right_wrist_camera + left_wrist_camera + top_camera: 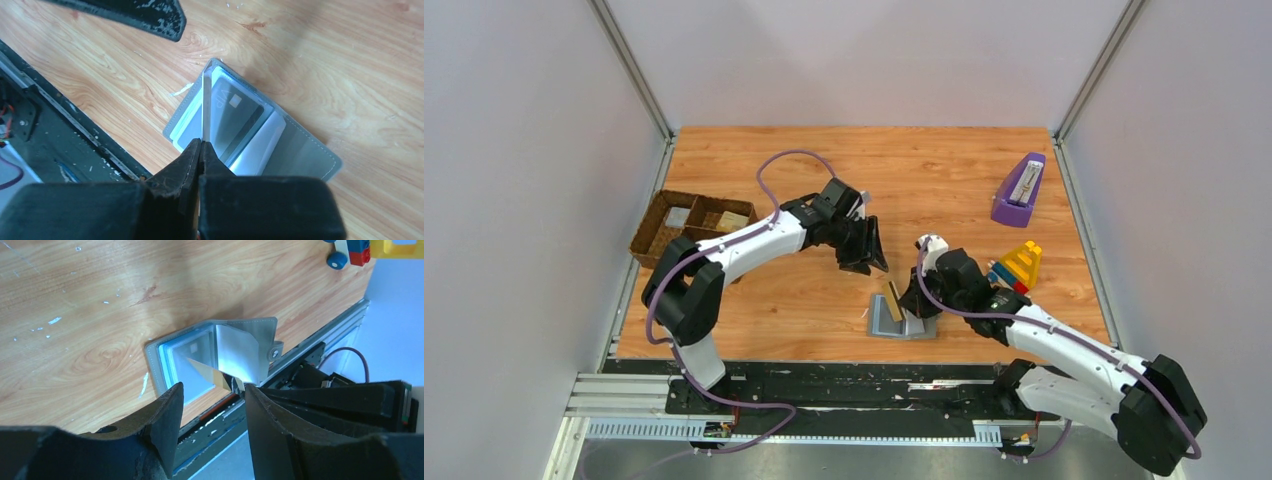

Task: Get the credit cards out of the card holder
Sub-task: Remove the credit card from the card holder.

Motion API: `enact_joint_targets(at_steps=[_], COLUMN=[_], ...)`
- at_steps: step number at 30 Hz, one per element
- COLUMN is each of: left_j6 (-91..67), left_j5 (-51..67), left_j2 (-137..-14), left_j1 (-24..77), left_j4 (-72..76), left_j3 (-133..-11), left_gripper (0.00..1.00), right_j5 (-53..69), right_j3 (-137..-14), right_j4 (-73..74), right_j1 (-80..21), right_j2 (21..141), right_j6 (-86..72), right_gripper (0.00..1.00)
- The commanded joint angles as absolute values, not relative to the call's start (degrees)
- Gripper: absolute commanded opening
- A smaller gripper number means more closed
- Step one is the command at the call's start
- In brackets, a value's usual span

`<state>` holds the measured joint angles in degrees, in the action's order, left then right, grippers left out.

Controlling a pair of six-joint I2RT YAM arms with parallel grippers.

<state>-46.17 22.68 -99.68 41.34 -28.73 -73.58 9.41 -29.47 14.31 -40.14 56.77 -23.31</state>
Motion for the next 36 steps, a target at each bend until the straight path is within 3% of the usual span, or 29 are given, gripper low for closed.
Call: enact_joint_targets(at_steps=[1,20,25,36], left_j6=[-48.8,-53.0,-53.2,-46.6], left_j5=[27.6,33.0,34.5,27.5], left_j2=[-100.6,-100.6,-100.7,-101.9], left_j1=[39.4,38.2,38.2,36.0], left_j4=[-28.3,-28.2,-28.6,-37.2], left_j3=[-74.6,-69.8,-68.7,-72.7], left_gripper=[0.57,0.58,0.51,0.56], right_j5=[1.0,-29.5,-30.6,-27.4], right_j3=[-31.9,-38.0,-37.9,-36.7], right_j4=[10.7,10.8,10.5,9.9], right_j1=[-44.4,-66.5,-68.2,-69.1], right_j2=[54.5,61.7,62.8,62.2], right_j6=[-17.8,-8.4,-7.5,-6.9], right_gripper=[0.00,0.00,0.00,0.00])
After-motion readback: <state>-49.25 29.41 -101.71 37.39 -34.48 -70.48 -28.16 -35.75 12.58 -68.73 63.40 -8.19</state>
